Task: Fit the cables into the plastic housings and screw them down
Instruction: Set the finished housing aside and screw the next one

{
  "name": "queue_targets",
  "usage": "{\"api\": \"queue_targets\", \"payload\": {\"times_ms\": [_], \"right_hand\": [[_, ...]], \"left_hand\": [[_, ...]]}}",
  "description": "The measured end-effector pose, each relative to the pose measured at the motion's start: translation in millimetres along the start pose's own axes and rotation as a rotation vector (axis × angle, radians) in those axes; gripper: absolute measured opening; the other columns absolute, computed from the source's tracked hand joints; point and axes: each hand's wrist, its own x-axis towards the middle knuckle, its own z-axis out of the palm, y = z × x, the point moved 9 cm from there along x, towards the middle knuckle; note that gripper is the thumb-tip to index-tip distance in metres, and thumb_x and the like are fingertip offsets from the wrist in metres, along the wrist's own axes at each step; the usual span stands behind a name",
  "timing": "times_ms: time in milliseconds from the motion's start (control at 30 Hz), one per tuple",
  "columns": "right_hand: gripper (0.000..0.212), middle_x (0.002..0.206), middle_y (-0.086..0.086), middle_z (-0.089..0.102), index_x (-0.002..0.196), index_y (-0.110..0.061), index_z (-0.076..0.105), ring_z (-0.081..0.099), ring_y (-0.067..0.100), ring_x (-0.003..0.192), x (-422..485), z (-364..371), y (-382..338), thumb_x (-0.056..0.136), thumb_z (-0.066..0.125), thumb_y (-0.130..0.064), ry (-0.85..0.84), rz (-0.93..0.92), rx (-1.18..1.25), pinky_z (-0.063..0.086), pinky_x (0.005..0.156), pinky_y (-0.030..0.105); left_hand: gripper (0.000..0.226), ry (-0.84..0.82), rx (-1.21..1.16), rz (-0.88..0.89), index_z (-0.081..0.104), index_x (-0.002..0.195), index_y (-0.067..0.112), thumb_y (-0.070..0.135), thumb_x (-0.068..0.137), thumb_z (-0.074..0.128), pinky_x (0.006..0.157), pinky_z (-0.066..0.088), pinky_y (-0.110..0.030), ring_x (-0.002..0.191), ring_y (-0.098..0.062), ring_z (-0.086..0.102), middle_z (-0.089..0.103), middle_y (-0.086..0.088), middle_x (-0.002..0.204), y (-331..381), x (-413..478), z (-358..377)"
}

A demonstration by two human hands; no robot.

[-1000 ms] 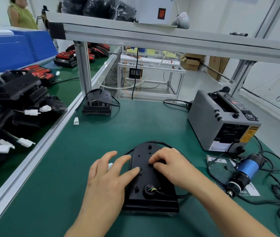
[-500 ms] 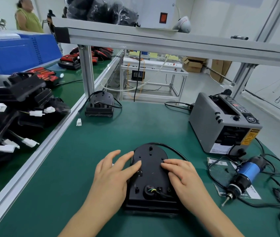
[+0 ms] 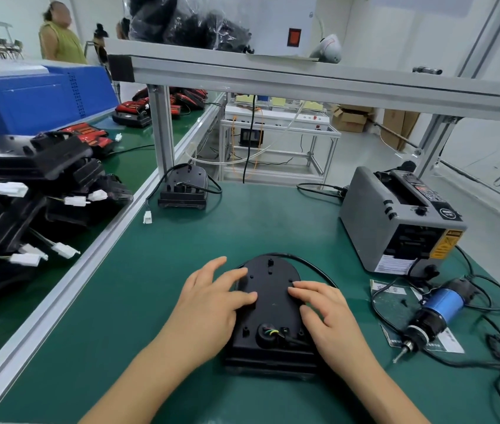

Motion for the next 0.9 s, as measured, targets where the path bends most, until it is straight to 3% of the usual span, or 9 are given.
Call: {"api": "queue_targets", "payload": {"times_ms": [100, 167, 233, 333, 467, 600, 667, 767, 900], "right_hand": [[0.036, 0.118, -0.029, 0.051, 0.114, -0.024, 0.068, 0.039, -0.002, 0.119, -1, 0, 1, 0.09, 0.053, -0.001, 0.006, 0.002, 0.013, 0.021, 0.098, 0.003], [0.037, 0.118, -0.029, 0.051, 0.114, -0.024, 0.068, 0.039, -0.001, 0.12, -1, 1, 2, 0.089, 0.053, 0.0, 0.011, 0.009, 0.025, 0.021, 0.098, 0.002], [0.039, 0.118, -0.027, 0.052, 0.114, -0.024, 0.068, 0.04, 0.001, 0.12, -2, 2, 3, 0.089, 0.053, 0.001, 0.019, 0.019, 0.042, 0.021, 0.098, 0.002], [0.041, 0.118, -0.025, 0.054, 0.113, -0.023, 0.068, 0.042, 0.002, 0.12, -3, 1, 4, 0.087, 0.051, 0.005, 0.036, 0.033, 0.068, 0.022, 0.098, 0.002], [0.041, 0.119, -0.022, 0.055, 0.111, -0.023, 0.068, 0.042, 0.001, 0.12, -5, 1, 2, 0.088, 0.05, 0.006, 0.033, 0.044, 0.094, 0.024, 0.098, 0.002], [0.029, 0.124, -0.015, 0.054, 0.119, -0.019, 0.063, 0.041, 0.008, 0.125, -11, -16, 2, 0.092, 0.055, -0.012, 0.138, 0.088, -0.052, 0.027, 0.105, 0.018], [0.045, 0.139, -0.003, 0.048, 0.135, -0.015, 0.049, 0.036, 0.015, 0.133, -18, -23, 11, 0.094, 0.052, -0.032, 0.113, 0.192, -0.186, 0.027, 0.11, 0.028], [0.067, 0.149, 0.0, 0.038, 0.148, -0.019, 0.027, 0.032, 0.017, 0.138, -34, -15, 26, 0.092, 0.041, -0.054, -0.077, 0.358, -0.232, 0.028, 0.11, 0.034], [0.069, 0.151, -0.005, 0.034, 0.149, -0.022, 0.025, 0.026, 0.013, 0.14, -40, -2, 20, 0.091, 0.045, -0.054, -0.132, 0.397, -0.05, 0.024, 0.114, 0.033]], "left_hand": [[0.04, 0.063, -0.163, -0.134, 0.056, 0.13, 0.032, 0.015, 0.096, 0.044, 0.105, 0.027, -0.024, 0.13, -0.016, 0.031, 0.044, 0.013, 0.14, -22, 18, 0], [0.037, 0.099, -0.082, -0.267, 0.052, 0.133, 0.024, 0.023, 0.098, 0.044, 0.098, 0.037, -0.03, 0.122, -0.019, 0.039, 0.047, 0.006, 0.134, -42, 28, -1], [0.036, 0.011, 0.031, -0.372, 0.052, 0.129, 0.017, 0.032, 0.098, 0.044, 0.091, 0.042, -0.035, 0.117, -0.023, 0.044, 0.05, -0.002, 0.127, -55, 37, 9], [0.029, -0.134, 0.066, -0.455, 0.057, 0.108, 0.013, 0.038, 0.095, 0.052, 0.077, 0.043, -0.035, 0.103, -0.026, 0.053, 0.057, -0.007, 0.112, -60, 44, 26], [0.026, -0.208, 0.025, -0.494, 0.046, 0.067, 0.014, 0.026, 0.088, 0.056, 0.059, 0.039, -0.028, 0.072, -0.025, 0.051, 0.054, -0.004, 0.07, -62, 40, 31], [0.027, -0.301, -0.322, -0.606, 0.054, 0.067, 0.013, 0.032, 0.086, 0.06, 0.058, 0.051, -0.026, 0.049, -0.018, 0.056, 0.062, -0.001, 0.054, -71, 14, 35], [0.032, -0.244, -0.528, -0.665, 0.055, 0.065, 0.011, 0.034, 0.086, 0.064, 0.047, 0.048, -0.021, 0.039, -0.014, 0.056, 0.06, 0.002, 0.047, -74, -1, 32], [0.034, -0.17, -0.737, -0.7, 0.056, 0.063, 0.008, 0.028, 0.089, 0.063, 0.043, 0.046, -0.02, 0.038, -0.012, 0.056, 0.059, 0.0, 0.048, -67, -16, 34], [0.036, -0.231, -0.67, -0.567, 0.056, 0.074, 0.011, 0.037, 0.097, 0.045, 0.063, 0.044, -0.027, 0.062, -0.016, 0.052, 0.055, -0.003, 0.071, -40, -26, 36]]}}
